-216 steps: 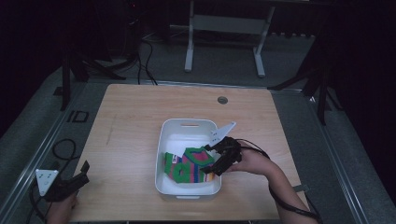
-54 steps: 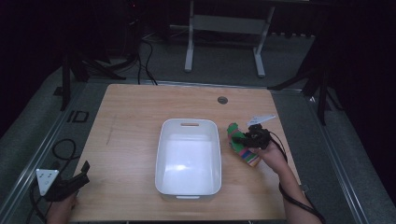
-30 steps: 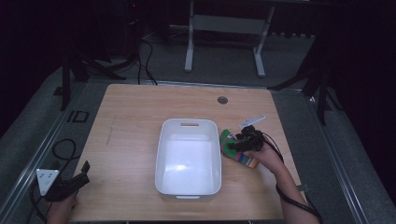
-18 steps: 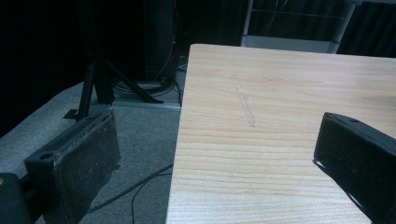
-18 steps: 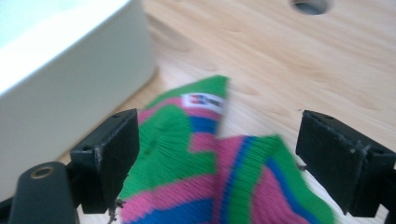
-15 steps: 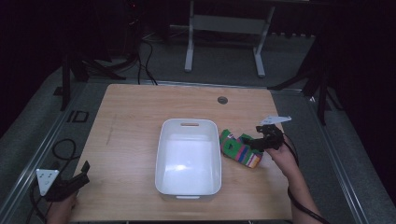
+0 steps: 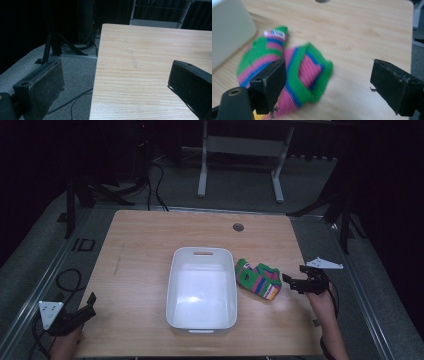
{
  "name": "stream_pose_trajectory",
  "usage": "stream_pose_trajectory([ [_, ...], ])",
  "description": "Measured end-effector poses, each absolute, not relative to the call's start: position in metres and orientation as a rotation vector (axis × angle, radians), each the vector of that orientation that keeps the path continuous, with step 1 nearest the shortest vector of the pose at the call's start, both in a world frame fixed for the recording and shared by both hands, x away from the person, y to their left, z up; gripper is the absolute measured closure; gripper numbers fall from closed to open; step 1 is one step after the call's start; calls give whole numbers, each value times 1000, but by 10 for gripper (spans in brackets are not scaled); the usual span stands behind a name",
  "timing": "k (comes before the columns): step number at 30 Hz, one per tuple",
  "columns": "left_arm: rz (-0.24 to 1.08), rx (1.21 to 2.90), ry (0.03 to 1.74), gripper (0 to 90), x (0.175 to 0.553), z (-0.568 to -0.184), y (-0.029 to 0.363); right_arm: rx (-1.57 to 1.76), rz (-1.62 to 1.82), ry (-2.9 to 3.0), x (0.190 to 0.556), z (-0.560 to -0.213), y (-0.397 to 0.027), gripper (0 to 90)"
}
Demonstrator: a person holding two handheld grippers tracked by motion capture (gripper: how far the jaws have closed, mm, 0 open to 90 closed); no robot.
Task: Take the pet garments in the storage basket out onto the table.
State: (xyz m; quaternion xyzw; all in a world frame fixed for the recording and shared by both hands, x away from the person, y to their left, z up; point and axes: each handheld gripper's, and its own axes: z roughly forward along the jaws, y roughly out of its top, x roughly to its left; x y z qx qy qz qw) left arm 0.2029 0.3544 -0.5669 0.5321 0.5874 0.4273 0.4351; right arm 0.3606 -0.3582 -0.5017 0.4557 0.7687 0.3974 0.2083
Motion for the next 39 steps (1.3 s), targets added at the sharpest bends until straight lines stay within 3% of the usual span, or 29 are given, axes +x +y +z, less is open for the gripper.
stream_pose_trajectory([
  [13, 1067, 1325, 1463, 9, 203, -567, 354, 1299, 1116, 1972, 314, -539, -380, 132],
  [25, 1068, 1326, 1465, 9, 203, -567, 354, 1339, 1048, 1822, 282, -554, -385, 136],
  [39, 1067, 1322, 1463, 9, 202, -567, 354, 1397, 1071, 1703, 276, -556, -395, 137],
])
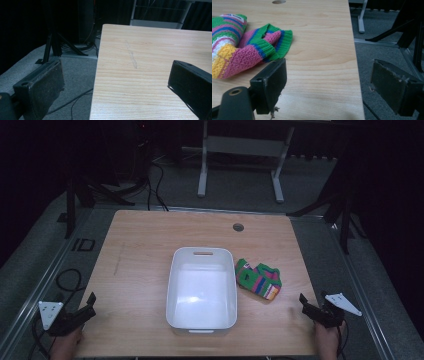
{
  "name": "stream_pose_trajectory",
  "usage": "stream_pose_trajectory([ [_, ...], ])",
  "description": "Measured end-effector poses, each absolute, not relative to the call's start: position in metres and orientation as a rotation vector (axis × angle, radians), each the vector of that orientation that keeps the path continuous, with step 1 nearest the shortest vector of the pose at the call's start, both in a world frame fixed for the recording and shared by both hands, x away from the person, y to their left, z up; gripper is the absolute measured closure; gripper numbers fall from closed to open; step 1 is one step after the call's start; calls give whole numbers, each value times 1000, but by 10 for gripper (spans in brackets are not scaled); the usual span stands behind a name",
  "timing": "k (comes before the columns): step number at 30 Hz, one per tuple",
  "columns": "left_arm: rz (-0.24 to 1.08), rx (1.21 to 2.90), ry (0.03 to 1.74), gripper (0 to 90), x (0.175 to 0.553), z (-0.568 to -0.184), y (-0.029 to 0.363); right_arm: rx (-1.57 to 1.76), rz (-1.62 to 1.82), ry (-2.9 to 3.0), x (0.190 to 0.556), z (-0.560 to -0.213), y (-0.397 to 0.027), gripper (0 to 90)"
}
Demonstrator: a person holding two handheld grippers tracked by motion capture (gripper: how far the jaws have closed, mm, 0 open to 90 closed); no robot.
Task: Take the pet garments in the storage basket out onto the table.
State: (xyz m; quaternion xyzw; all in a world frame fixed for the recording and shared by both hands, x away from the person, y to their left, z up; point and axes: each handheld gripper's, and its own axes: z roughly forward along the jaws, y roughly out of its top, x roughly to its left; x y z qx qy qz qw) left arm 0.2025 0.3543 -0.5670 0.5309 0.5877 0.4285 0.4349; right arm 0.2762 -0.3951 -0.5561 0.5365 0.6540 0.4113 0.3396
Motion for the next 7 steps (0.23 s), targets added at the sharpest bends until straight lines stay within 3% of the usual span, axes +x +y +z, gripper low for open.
stream_pose_trajectory([
  [7, 1065, 1321, 1464, 9, 203, -567, 355, 1441, 1063, 1699, 278, -556, -398, 140],
])
